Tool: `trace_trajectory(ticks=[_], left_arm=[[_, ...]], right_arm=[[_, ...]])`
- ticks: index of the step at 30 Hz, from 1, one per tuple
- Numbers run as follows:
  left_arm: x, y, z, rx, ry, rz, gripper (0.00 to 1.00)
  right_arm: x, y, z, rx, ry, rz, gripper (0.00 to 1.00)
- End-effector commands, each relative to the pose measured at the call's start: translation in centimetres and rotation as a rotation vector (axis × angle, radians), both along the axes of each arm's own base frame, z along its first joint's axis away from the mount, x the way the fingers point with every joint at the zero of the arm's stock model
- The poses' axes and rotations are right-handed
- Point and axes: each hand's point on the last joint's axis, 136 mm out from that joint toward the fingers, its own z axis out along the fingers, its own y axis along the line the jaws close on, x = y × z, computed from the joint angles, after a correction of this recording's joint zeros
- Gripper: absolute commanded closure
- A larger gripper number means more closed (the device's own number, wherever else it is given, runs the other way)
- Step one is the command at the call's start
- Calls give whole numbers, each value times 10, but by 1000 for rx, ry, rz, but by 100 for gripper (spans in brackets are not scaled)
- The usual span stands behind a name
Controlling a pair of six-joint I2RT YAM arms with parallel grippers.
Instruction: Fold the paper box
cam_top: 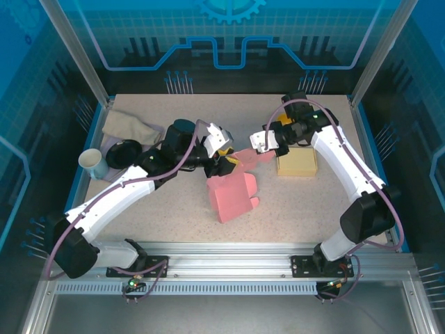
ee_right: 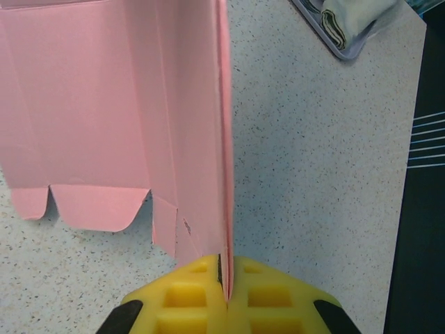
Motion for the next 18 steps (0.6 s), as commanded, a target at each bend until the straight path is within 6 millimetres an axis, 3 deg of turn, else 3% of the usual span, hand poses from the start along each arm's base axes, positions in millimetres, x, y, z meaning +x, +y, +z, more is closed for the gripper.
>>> trace_trajectory(ticks=[1, 3, 11, 18], left_arm=[[3, -3, 13, 2, -49, -8, 61], [4, -3, 14, 0, -55, -5, 75], [3, -5, 12, 7, -59, -4, 100], [11, 3, 0, 36, -62, 65, 98]], right_arm=[[-23, 9, 10, 51, 28, 61, 100], [-25, 9, 9, 48, 35, 64, 100], [-29, 12, 7, 41, 48, 71, 100], [-19, 10, 2, 16, 33, 24, 100]])
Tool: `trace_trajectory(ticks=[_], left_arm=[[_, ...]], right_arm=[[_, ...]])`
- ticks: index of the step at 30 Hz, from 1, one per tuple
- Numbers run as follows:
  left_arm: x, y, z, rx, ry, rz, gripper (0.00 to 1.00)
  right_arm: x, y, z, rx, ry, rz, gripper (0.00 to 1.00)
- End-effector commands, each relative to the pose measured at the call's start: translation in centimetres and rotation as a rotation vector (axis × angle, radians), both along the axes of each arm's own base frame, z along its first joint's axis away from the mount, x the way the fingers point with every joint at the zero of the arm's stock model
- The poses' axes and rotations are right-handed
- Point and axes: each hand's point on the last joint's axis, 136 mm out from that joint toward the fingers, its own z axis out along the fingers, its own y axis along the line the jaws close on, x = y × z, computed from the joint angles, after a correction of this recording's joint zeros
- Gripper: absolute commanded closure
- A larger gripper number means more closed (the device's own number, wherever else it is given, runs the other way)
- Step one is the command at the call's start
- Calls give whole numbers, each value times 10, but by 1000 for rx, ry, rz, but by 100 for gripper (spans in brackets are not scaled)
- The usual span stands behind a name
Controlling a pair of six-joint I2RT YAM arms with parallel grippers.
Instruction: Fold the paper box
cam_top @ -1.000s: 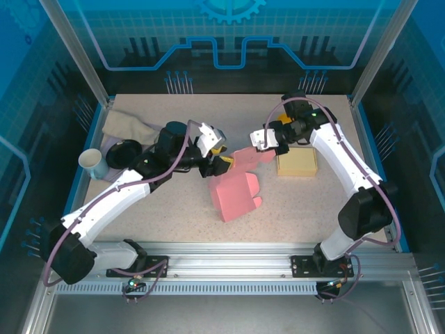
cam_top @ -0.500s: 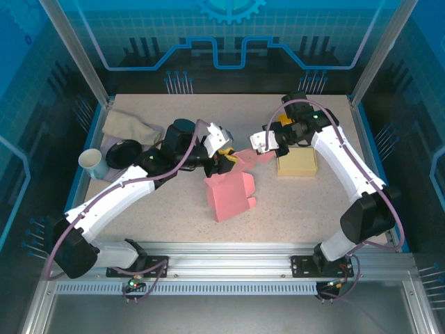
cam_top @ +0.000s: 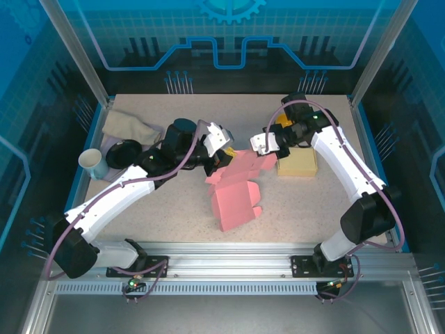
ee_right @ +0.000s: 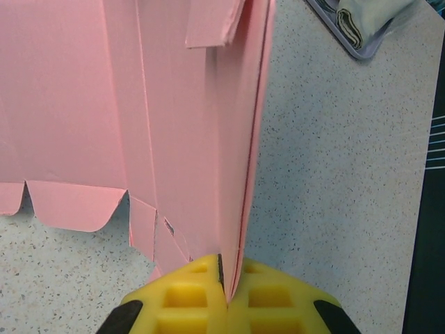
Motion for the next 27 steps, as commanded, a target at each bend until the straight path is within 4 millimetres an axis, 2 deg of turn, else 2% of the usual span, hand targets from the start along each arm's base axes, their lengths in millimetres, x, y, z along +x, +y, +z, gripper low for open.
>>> trace_trajectory(ticks=[1, 2, 3, 5, 6, 9, 12, 15, 18, 20, 23, 27], left_arm=[[7, 3, -2, 9, -5, 61, 89], [8, 7, -2, 8, 1, 91, 75], [11, 12, 0, 0, -3, 131, 56], [16, 26, 0, -35, -2, 227, 40], [18, 34, 1, -64, -2, 289, 36], [27, 73, -12, -150, 45, 525, 33], [26, 105, -47, -199, 139, 716, 25], [17, 111, -90, -161, 242, 760, 25], [12, 114, -125, -117, 280, 767, 26], [13, 113, -141, -92, 278, 756, 27], [18, 119, -158, -44, 262, 790, 31], [28, 129, -165, -28, 247, 828, 34]], right_arm=[[-9, 12, 6, 29, -1, 9, 100], [-4, 10, 4, 18, -9, -12, 100], [1, 7, 2, 6, -22, -38, 100], [13, 2, -3, -18, -46, -102, 100], [21, -2, -5, -35, -66, -139, 100], [43, -13, -10, -74, -81, -273, 100], [55, -22, -15, -114, -52, -375, 100], [59, -19, -19, -112, -6, -418, 100], [62, -16, -29, -113, 17, -421, 100], [61, -12, -33, -104, 38, -409, 100], [57, -7, -34, -78, 65, -389, 100], [54, -6, -41, -79, 88, -372, 100]])
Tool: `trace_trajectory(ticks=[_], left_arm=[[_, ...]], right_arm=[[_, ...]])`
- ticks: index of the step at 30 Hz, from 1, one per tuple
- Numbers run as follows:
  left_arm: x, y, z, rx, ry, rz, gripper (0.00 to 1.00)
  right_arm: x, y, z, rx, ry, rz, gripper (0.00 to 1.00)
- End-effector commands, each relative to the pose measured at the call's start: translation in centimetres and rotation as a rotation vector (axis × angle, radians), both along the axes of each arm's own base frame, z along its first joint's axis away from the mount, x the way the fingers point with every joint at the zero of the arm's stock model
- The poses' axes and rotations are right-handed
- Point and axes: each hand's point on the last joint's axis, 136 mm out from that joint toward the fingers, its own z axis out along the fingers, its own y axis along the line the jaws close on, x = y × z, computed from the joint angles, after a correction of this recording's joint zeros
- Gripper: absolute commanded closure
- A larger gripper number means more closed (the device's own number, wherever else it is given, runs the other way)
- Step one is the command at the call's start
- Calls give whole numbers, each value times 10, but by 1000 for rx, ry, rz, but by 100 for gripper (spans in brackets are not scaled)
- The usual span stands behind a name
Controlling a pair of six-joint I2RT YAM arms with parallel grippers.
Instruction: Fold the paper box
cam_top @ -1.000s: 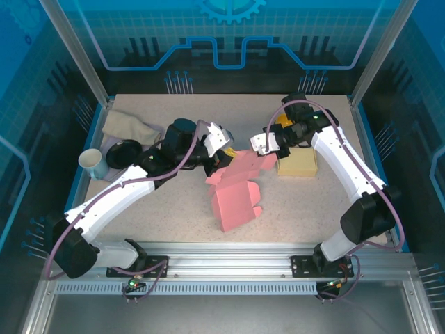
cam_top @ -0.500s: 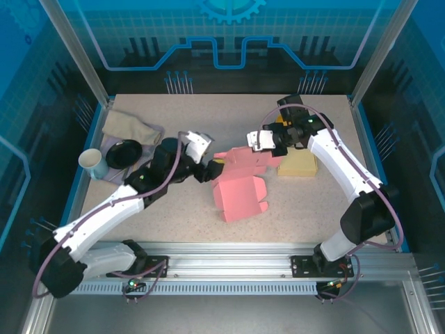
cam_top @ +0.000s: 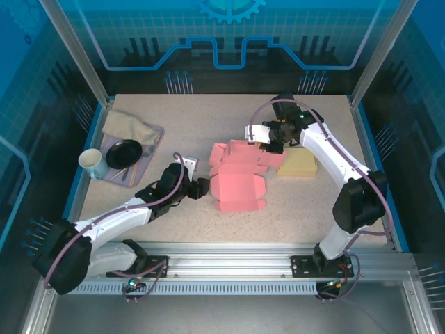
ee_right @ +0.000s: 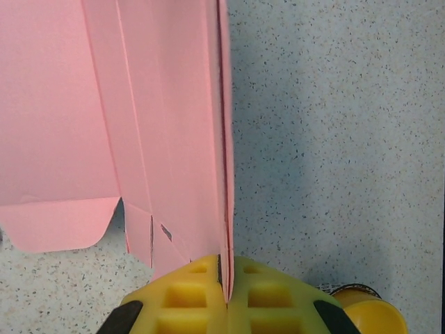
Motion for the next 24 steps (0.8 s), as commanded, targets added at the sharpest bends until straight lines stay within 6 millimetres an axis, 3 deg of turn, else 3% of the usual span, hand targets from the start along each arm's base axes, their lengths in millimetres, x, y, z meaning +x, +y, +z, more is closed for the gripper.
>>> trace_trajectory(ticks=[1, 4, 6, 11, 16, 20, 24], left_arm=[[20, 12, 11, -9, -79, 69, 34], [26, 23, 11, -22, -80, 93, 33], [27, 20, 15, -71, -89, 66, 32], [12, -27, 22, -259, -65, -148, 31], [-2, -55, 17, -275, -32, -267, 31], [5, -50, 9, -223, -24, -229, 32], [10, -52, 19, -212, -49, -240, 32]], right_arm=[[-6, 11, 3, 46, 24, 28, 100], [-14, 15, 1, 63, 37, 63, 100], [-15, 16, 1, 73, 36, 73, 100], [-15, 21, 3, 111, 49, 70, 100], [-14, 23, 4, 129, 55, 66, 100], [-20, 27, 12, 170, 56, 92, 100], [-37, 33, 22, 235, 70, 166, 100]])
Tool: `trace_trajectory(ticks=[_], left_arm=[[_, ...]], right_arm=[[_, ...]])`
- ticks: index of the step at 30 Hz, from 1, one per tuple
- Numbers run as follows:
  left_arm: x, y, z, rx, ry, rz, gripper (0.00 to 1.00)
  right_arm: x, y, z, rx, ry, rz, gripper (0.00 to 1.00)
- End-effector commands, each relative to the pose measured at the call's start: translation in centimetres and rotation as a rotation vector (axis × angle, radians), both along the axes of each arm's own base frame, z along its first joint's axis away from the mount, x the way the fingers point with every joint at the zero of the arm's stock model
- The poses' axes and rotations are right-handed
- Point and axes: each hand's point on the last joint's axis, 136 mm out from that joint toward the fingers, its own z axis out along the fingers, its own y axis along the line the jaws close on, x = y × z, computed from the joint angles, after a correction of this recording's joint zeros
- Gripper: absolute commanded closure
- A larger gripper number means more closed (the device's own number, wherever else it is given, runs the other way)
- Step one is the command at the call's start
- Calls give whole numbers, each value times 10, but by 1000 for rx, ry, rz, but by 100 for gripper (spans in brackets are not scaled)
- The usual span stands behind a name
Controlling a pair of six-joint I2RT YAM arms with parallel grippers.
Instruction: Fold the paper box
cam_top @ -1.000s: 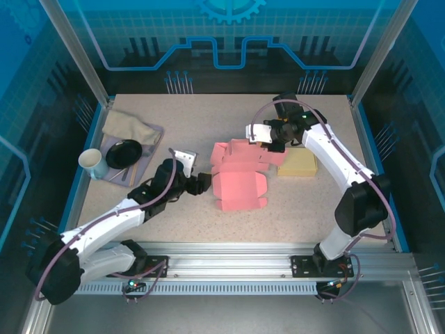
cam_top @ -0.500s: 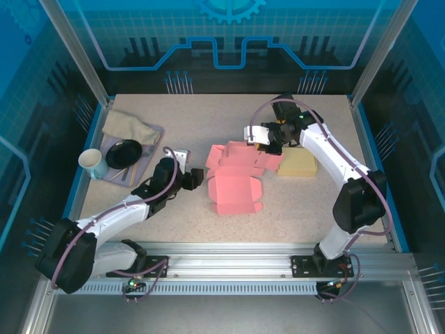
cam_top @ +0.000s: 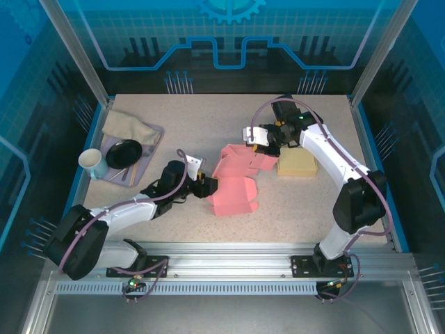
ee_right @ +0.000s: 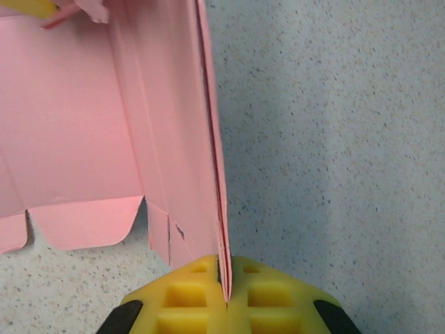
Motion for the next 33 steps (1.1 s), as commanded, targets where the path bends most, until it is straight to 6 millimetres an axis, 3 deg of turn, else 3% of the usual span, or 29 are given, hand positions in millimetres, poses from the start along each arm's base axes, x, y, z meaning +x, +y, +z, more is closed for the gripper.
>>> trace_trajectory(ticks=[1, 4, 6, 7, 8, 10, 13, 15, 16, 18, 19, 28, 33], left_arm=[[8, -11, 22, -17, -57, -37, 32], [8, -13, 30, -31, -75, -54, 35], [8, -13, 33, -31, -85, -56, 51], [7, -13, 35, -29, -89, -55, 67], [6, -12, 35, -27, -89, -55, 76], [4, -10, 36, -21, -93, -58, 87], [0, -7, 39, -19, -99, -52, 90], [-2, -5, 42, -26, -98, -45, 84], [-3, -4, 44, -32, -95, -41, 75], [-6, -2, 52, -47, -99, -32, 44], [-7, 1, 56, -50, -103, -20, 36], [-21, 48, 114, -123, -270, 187, 24], [-13, 54, 121, -107, -271, 235, 21]], right_arm=[[-22, 12, 25, 130, 8, 91, 100], [-31, 15, 35, 205, 37, 120, 100], [-33, 13, 40, 235, 47, 124, 100], [-32, 12, 40, 233, 46, 116, 100], [-31, 10, 39, 224, 44, 107, 100], [-27, 6, 37, 199, 30, 90, 100], [-21, 1, 36, 166, 12, 62, 100], [-18, -1, 36, 154, 5, 44, 100], [-16, -2, 36, 147, 0, 31, 100], [-8, -5, 33, 118, -17, -8, 100], [-4, -8, 31, 99, -24, -28, 100], [8, -14, 26, 12, -52, -93, 100], [17, -13, 15, -69, -80, -118, 100]])
